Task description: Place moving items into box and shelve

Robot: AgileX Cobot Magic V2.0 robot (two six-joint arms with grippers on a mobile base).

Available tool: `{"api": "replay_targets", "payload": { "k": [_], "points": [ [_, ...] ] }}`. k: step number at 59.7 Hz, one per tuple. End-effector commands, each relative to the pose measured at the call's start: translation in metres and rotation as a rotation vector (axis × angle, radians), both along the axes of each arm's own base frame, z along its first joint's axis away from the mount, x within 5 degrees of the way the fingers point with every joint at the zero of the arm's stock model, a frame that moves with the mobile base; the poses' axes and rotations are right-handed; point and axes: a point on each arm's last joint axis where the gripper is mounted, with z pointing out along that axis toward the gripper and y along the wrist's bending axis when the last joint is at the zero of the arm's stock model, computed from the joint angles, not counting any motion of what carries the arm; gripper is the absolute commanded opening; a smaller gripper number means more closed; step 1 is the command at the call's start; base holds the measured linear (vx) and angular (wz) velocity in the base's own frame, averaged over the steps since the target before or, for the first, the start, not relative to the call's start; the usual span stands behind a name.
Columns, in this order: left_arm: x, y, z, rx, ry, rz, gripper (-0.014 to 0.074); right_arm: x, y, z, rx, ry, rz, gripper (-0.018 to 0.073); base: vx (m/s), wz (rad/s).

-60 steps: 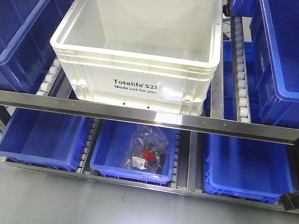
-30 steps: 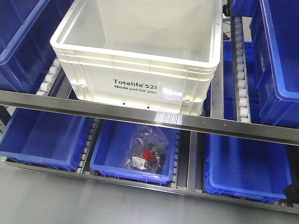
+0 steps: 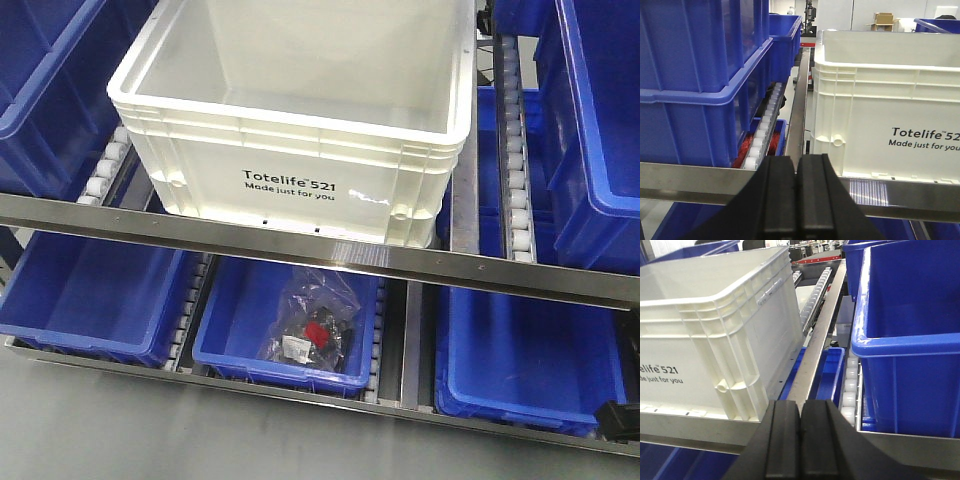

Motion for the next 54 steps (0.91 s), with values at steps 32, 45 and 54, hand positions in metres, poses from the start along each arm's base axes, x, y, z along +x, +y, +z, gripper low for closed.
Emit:
{"api": "replay_targets", "payload": {
  "k": [32,45,54],
  "points": [
    [0.0,0.0,0.012,-0.004,-0.086,0.005,-0.0001,-0.01,-0.006,0.002,-0.064,-0.085,-0.086,-0.0005,0.0,0.0],
    [0.0,0.0,0.012,-0.004,-0.086,0.005,-0.0001,-0.012,-0.007,-0.001,-0.026,-0.058,-0.1,-0.0005,0.0,0.0],
    [0.0,0.0,0.012,-0.004,-0.086,0.005,-0.0001,-0.012,-0.007,-0.001,-0.027,-0.058,-0.1,-0.0005,0.0,0.0]
  ]
}}
